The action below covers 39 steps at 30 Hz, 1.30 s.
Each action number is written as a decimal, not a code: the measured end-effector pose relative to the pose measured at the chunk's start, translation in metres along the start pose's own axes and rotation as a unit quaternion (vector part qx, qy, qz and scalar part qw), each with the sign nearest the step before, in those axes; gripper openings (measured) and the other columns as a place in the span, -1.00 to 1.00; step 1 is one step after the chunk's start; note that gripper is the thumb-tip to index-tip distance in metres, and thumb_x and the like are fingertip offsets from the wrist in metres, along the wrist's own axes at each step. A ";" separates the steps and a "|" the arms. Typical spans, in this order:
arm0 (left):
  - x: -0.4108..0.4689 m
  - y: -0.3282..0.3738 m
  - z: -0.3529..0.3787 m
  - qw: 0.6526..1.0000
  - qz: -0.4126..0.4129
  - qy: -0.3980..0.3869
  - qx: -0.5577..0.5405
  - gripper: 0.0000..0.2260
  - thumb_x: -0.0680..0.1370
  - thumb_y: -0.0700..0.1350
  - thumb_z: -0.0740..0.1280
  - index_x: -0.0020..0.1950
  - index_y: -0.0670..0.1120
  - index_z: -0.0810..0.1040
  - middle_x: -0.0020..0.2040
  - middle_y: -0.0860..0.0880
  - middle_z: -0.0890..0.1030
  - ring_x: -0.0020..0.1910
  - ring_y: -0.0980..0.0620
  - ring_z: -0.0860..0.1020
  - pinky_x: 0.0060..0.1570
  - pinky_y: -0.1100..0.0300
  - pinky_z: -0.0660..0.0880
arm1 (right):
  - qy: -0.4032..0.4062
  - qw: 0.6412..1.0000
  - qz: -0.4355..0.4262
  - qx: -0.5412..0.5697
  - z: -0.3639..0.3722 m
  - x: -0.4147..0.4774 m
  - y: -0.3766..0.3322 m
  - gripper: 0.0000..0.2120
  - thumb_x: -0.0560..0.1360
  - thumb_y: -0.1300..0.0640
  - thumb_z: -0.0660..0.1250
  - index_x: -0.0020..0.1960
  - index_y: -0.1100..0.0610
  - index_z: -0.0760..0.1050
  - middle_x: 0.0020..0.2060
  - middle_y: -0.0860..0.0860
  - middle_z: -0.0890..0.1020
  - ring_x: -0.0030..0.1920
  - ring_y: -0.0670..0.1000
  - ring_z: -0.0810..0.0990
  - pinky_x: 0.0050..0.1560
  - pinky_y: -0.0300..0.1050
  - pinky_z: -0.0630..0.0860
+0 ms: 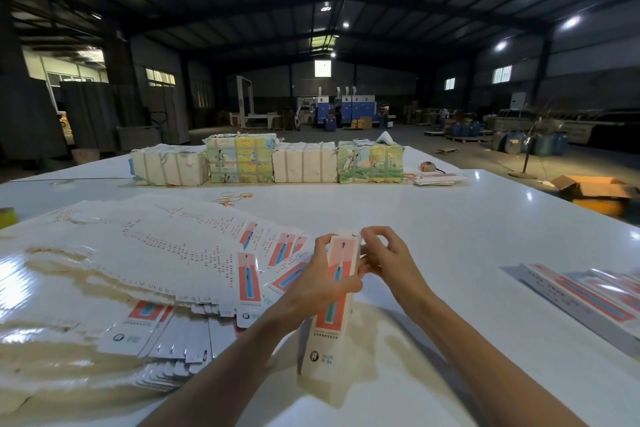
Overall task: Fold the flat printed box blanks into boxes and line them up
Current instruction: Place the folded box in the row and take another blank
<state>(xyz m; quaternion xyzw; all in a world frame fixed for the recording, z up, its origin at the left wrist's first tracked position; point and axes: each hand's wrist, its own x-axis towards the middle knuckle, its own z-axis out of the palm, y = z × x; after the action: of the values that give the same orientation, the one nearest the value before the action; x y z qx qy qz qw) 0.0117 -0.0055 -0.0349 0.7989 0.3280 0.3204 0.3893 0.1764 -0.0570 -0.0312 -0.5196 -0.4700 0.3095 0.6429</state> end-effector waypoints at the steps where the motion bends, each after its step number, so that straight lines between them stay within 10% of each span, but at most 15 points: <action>1: -0.001 0.001 0.000 1.000 0.001 -0.007 0.005 -0.29 0.38 0.20 0.48 0.40 0.37 0.15 0.08 0.32 0.49 0.01 0.11 0.66 -0.32 0.43 0.48 | 0.012 1.000 0.011 0.014 -0.002 0.002 0.001 -0.78 0.71 0.01 0.30 0.25 0.14 0.47 -0.14 0.18 0.76 -0.26 0.12 0.69 -0.17 -0.09 0.67; 12: 0.002 -0.003 0.003 0.999 -0.003 -0.011 0.048 -0.46 0.50 0.13 0.55 0.24 0.38 0.23 0.02 0.29 0.51 -0.05 0.10 0.67 -0.39 0.52 0.46 | 0.018 0.987 -0.107 -0.118 -0.010 0.003 0.004 -0.87 0.74 0.15 0.25 0.14 0.09 0.59 -0.20 0.05 0.76 -0.19 0.16 0.77 -0.18 -0.01 0.73; 30: 0.002 -0.002 -0.001 0.996 0.001 0.002 0.092 -0.26 0.30 0.26 0.50 0.18 0.54 -0.02 -0.05 0.32 0.45 -0.20 0.06 0.66 -0.53 0.54 0.37 | 0.016 1.000 0.009 0.004 -0.009 0.004 -0.005 -0.87 0.64 0.14 0.43 0.03 0.18 0.72 -0.13 0.14 0.77 -0.10 0.18 0.78 -0.18 -0.16 0.68; 39: 0.004 -0.008 0.000 0.999 0.018 -0.021 0.031 -0.16 0.32 0.14 0.60 0.27 0.62 0.06 -0.08 0.48 0.52 -0.18 0.47 0.61 -0.47 0.45 0.49 | -0.026 0.999 0.034 0.023 -0.019 0.007 -0.008 -0.82 0.61 0.27 0.39 -0.06 0.14 0.76 -0.09 0.18 0.74 -0.09 0.11 0.76 -0.15 -0.10 0.68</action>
<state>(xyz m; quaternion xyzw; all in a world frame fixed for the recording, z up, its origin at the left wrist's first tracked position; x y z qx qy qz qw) 0.0115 0.0016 -0.0409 0.8228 0.3155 0.3003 0.3653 0.1960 -0.0602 -0.0222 -0.5119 -0.4612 0.3555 0.6315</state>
